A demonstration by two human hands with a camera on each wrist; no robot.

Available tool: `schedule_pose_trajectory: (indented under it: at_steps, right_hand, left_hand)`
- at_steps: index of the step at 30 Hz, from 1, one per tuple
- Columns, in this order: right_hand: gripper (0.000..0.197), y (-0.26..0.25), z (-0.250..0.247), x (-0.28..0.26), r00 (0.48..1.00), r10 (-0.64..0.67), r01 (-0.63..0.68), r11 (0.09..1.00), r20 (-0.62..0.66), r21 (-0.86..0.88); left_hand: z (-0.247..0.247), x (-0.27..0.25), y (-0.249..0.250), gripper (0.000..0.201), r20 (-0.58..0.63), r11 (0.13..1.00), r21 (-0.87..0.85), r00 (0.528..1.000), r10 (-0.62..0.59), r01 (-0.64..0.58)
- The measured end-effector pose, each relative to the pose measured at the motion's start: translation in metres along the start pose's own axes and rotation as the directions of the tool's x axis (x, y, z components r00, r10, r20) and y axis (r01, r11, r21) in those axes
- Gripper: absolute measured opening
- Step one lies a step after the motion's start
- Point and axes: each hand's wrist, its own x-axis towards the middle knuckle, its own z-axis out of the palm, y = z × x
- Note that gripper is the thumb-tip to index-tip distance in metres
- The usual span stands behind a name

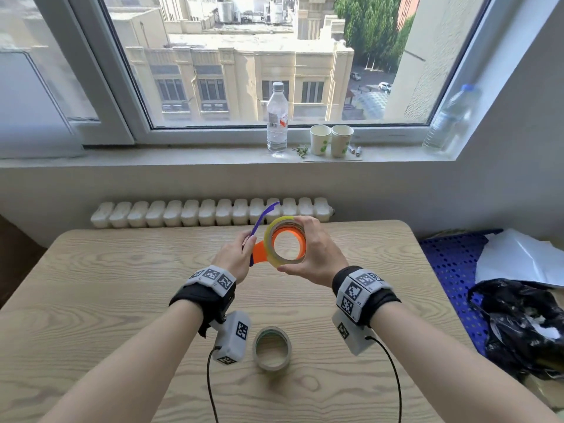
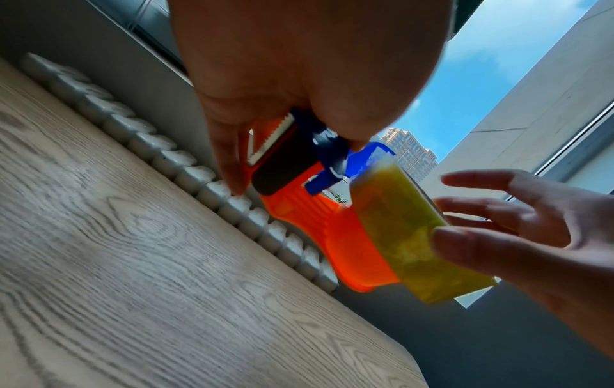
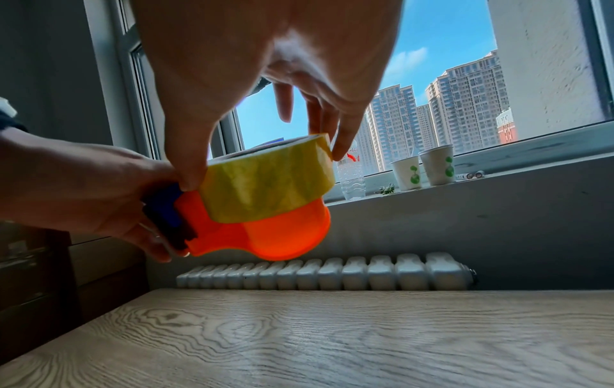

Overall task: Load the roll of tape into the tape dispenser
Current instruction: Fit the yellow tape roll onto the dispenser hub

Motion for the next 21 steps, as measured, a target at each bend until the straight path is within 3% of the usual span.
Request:
schedule_pose_trajectory:
  at_steps: [10, 21]
  right_hand:
    - [0.106, 0.006, 0.005, 0.009, 0.999, 0.020, -0.018, 0.998, 0.033, -0.065]
    - [0.115, 0.004, 0.001, 0.012, 0.998, 0.025, -0.023, 0.999, 0.057, -0.037]
  left_hand:
    - [-0.011, 0.011, -0.005, 0.050, 0.110, 0.982, -0.186, 0.992, 0.065, -0.044]
    - [-0.019, 0.005, 0.003, 0.036, 0.126, 0.960, -0.273, 0.987, 0.104, -0.066]
